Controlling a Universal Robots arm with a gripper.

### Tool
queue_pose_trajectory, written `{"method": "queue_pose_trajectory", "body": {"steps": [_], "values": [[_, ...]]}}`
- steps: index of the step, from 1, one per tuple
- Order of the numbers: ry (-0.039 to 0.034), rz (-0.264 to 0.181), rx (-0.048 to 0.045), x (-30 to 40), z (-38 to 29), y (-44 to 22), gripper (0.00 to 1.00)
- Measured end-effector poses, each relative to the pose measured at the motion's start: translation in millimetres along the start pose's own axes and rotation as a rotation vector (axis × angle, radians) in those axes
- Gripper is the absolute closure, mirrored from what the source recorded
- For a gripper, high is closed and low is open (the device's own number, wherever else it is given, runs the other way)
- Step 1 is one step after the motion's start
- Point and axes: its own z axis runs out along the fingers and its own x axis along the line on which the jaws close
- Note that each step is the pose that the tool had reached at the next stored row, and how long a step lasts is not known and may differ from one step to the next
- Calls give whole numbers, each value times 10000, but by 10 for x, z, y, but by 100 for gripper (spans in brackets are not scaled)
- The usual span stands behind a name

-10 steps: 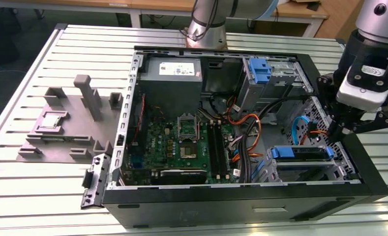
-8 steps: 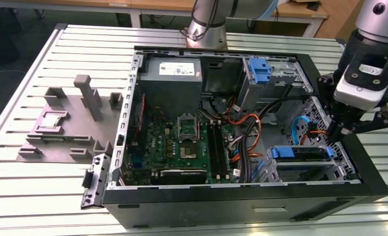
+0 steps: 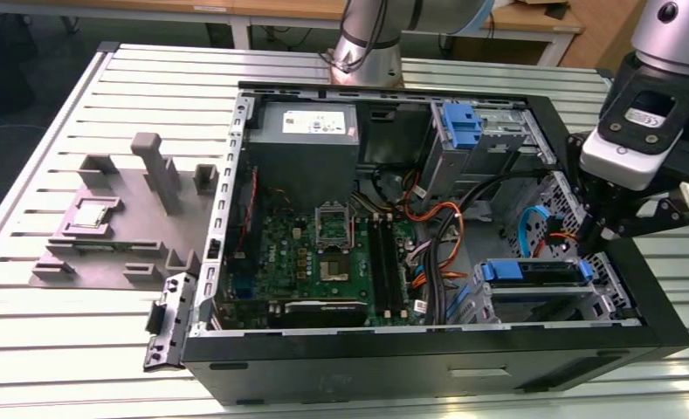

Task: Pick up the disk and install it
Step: 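Insert the first disk wire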

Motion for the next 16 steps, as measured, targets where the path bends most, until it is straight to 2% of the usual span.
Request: {"method": "queue_pose_trajectory", "body": {"steps": [6, 9, 11, 13, 14, 16], "values": [[-46, 701, 172, 4, 3, 0, 83], [-44, 861, 210, 4, 2, 0, 83], [72, 884, 204, 5, 3, 0, 83], [267, 903, 187, 3, 4, 0, 83], [334, 909, 181, 1, 4, 0, 83], [360, 914, 179, -5, 5, -1, 83]]}}
